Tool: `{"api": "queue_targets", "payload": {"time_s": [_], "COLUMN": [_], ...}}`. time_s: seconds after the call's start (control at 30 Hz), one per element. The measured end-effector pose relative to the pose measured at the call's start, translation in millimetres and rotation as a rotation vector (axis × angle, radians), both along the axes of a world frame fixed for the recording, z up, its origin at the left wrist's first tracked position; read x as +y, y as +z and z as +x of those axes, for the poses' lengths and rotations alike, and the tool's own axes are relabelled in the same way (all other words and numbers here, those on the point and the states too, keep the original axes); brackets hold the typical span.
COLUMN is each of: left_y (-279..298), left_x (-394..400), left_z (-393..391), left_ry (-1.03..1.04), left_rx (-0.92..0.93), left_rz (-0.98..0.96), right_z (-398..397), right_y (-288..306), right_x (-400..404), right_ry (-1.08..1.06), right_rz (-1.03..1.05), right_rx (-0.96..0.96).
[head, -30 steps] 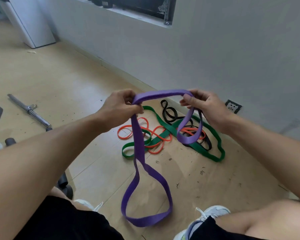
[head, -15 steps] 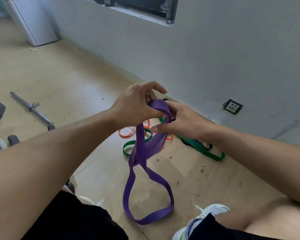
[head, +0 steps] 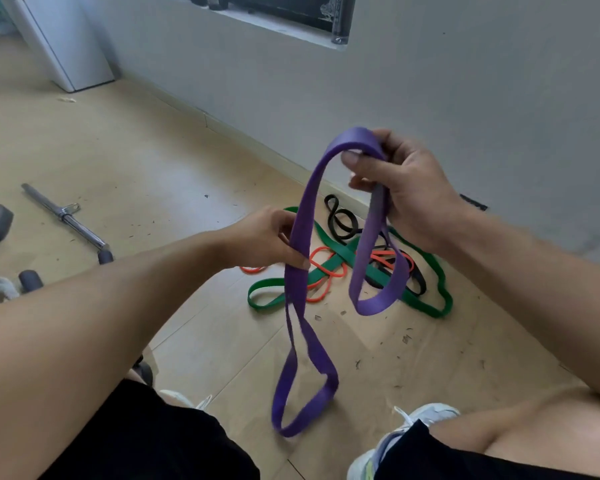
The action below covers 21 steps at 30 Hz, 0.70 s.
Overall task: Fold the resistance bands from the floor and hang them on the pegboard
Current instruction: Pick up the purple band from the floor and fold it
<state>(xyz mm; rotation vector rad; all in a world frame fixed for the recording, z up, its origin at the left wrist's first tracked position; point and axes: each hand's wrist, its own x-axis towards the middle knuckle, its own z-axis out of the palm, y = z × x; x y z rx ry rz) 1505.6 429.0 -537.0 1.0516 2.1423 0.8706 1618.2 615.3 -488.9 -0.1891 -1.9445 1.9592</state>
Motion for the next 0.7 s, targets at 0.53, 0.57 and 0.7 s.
{"api": "queue_targets", "payload": {"time_s": [0.53,0.57,0.7], "left_y": [32.2,35.0,42.3], "left_x": [-7.1,-6.2,-1.5], "left_z": [-3.2,-0.9,8.8], "left_ry": [0.333,0.342,0.312], "left_rx": [0.228,0.233,0.210], "left_rz": [0.422,0.427,0.470], "right_z": [26.5,24.7,17.3], "right_y": [-45.5,-46.9,-52.0], "right_x": [35.1,31.6,13.2], "right_ry": [0.103,0.124,0.137], "right_rz": [0.607,0.609,0.575], "right_rx": [-0.428,-0.438,-0.421]}}
